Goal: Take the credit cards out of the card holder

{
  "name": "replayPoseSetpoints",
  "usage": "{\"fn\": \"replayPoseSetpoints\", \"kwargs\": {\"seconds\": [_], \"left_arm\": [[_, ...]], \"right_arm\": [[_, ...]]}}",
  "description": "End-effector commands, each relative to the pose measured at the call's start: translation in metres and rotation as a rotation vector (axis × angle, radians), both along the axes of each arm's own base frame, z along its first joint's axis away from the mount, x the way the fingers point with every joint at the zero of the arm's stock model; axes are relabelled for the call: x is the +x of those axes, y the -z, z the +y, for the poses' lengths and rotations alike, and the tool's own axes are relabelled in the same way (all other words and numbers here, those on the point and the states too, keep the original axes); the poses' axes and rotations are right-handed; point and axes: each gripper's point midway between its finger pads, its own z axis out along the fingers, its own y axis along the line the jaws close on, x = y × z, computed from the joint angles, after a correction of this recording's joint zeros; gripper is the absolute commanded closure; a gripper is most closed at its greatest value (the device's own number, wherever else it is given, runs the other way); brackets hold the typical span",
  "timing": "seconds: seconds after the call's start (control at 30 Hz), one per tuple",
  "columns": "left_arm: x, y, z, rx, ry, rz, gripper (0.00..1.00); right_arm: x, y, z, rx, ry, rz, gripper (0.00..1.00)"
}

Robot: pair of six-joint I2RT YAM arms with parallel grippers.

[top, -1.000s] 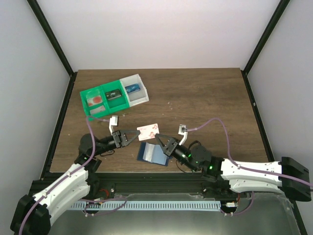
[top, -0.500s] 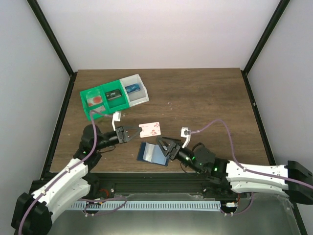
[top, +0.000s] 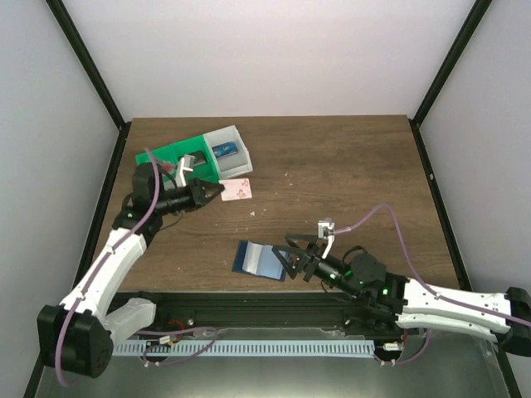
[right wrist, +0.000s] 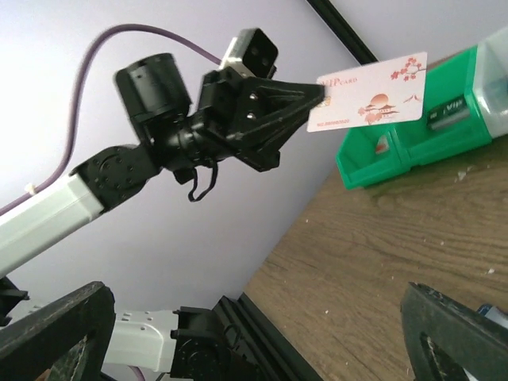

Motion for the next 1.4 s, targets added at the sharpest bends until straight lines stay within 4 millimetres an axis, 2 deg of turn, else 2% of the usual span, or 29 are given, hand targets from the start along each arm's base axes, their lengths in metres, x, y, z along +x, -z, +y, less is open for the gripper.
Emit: {"fn": "replayPoseSetpoints", "kwargs": {"seconds": [0.0,0.1,0.23,0.3,0.37,0.5,0.6,0.67,0.8,0.87,1.0,1.1,1.2,1.37], "left_arm": [[0.017,0.015,0.032,0.116,-0.047,0.079,1.0],[0.036,0.013,0.069,0.139,-0.138,0.083,1.0],[0.057,0.029,0.137,0.123,-0.29,0.141,1.0],[0.068,0.042,0.166,0.213,-0.377,0.17,1.0],[0.078,0.049,0.186,0.297,-0.455,0.193,1.0],[0.092,0.038,0.201,0.283,-0.501,0.183,1.0],[0.1,0.037,0.223,0.325,-0.546,0.194,1.0],[0.105,0.046,0.231,0.352,-0.542,0.225,1.0],[0.11,0.069,0.23,0.351,-0.486,0.312,1.0],[0.113,0.076,0.241,0.381,-0.513,0.338,1.0],[0.118,0.081,0.257,0.4,-0.558,0.363,1.0],[0.12,0.087,0.265,0.405,-0.572,0.383,1.0],[0.125,0.094,0.267,0.402,-0.559,0.402,1.0],[0.137,0.099,0.271,0.396,-0.544,0.409,1.0]], "right_arm": [[-0.002,-0.007,-0.017,-0.029,0.021,-0.082,0.0],[-0.002,-0.013,-0.033,-0.008,0.055,-0.116,0.0],[0.0,-0.016,-0.049,0.006,0.102,-0.12,0.0],[0.002,-0.016,-0.056,-0.007,0.125,-0.115,0.0],[0.006,-0.013,-0.062,-0.038,0.154,-0.099,0.0],[0.009,-0.014,-0.068,-0.054,0.188,-0.105,0.0],[0.009,-0.014,-0.067,-0.061,0.185,-0.11,0.0],[0.011,-0.011,-0.067,-0.079,0.195,-0.106,0.0],[0.016,-0.01,-0.071,-0.11,0.231,-0.112,0.0],[0.016,-0.015,-0.072,-0.106,0.238,-0.123,0.0],[0.017,-0.019,-0.072,-0.105,0.243,-0.138,0.0],[0.018,-0.013,-0.069,-0.125,0.242,-0.132,0.0],[0.018,-0.007,-0.066,-0.133,0.235,-0.119,0.0],[0.019,-0.006,-0.065,-0.137,0.241,-0.131,0.0]]}}
